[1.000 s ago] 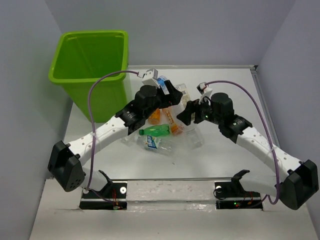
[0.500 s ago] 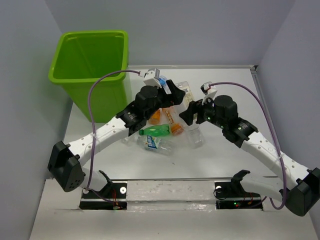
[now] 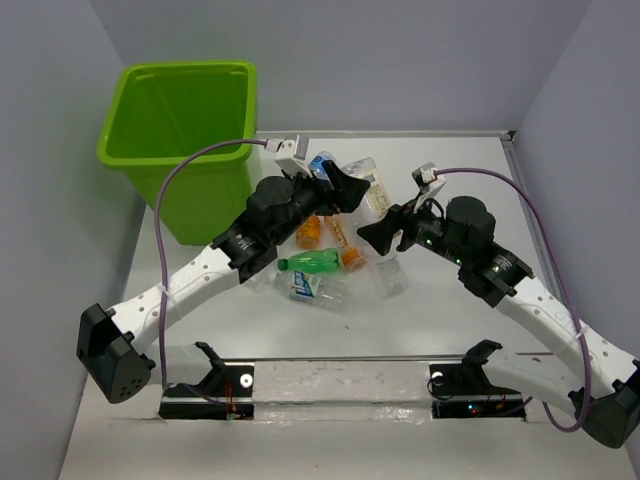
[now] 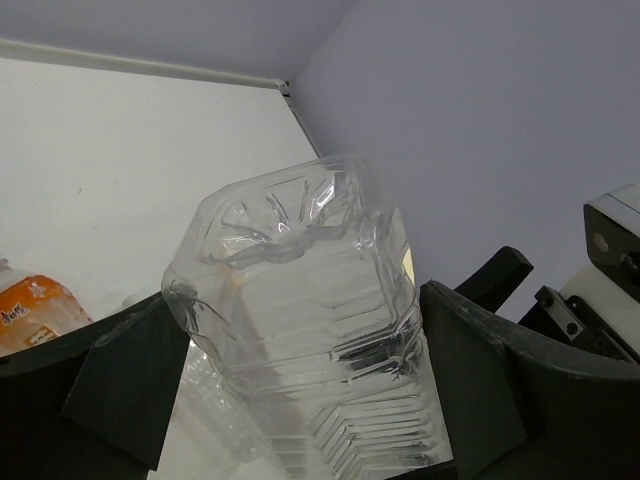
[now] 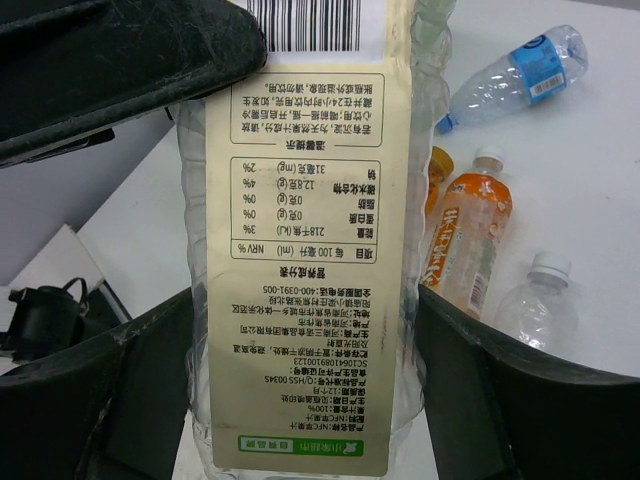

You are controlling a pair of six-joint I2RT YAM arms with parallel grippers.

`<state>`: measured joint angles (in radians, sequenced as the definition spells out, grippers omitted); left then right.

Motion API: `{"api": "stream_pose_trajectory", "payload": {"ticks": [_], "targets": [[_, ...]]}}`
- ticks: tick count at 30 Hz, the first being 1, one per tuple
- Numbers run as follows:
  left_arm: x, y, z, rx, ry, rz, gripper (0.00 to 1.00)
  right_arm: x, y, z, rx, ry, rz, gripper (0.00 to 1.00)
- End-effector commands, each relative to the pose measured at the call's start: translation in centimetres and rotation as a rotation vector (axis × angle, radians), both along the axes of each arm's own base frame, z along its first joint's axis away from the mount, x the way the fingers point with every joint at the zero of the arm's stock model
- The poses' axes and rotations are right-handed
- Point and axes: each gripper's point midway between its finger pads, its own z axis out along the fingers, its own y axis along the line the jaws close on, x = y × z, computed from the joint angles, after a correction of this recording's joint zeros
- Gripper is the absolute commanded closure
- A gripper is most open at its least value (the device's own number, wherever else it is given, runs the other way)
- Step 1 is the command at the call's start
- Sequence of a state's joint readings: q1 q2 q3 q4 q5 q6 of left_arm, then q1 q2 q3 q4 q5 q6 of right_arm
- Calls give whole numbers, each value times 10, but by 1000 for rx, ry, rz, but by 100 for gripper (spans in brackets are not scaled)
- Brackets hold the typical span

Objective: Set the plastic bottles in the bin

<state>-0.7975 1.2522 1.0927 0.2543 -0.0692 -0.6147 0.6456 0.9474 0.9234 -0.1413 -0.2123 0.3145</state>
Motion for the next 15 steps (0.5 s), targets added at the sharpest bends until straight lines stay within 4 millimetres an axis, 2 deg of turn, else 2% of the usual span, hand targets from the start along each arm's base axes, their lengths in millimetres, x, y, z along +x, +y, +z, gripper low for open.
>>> {"api": "stream_pose_trajectory", "payload": {"ticks": [1,4,5,6,7,8,9,10,12,14,15], "targets": [[-3,9,8,52,-47,-16,1,-51,28,100,213,-199,292,70],[-5,3,11,35,-40,-48,1,-47,35,95,229,-176,309,71],[-5,2,11,24,-31,-47,13,-44,38,88,226,-155,308,71],[-9,-2,11,20,-30,-78,19,-43,39,86,226,-152,308,70],[-9,-2,8,21,-27,-75,33,-42,40,84,222,-148,306,66],[-8,0,8,18,-24,-69,41,-41,40,83,220,-149,306,62],[-7,1,9,17,-23,-61,48,-40,40,82,217,-149,300,56],[-5,4,11,14,-22,-49,62,-38,39,80,211,-146,289,36],[2,18,18,-5,-24,11,74,-33,34,76,198,-144,243,18],[12,36,26,-20,-25,58,87,-32,30,67,169,-136,223,9],[15,42,30,-30,-29,70,90,-33,28,68,167,-143,219,9]]}}
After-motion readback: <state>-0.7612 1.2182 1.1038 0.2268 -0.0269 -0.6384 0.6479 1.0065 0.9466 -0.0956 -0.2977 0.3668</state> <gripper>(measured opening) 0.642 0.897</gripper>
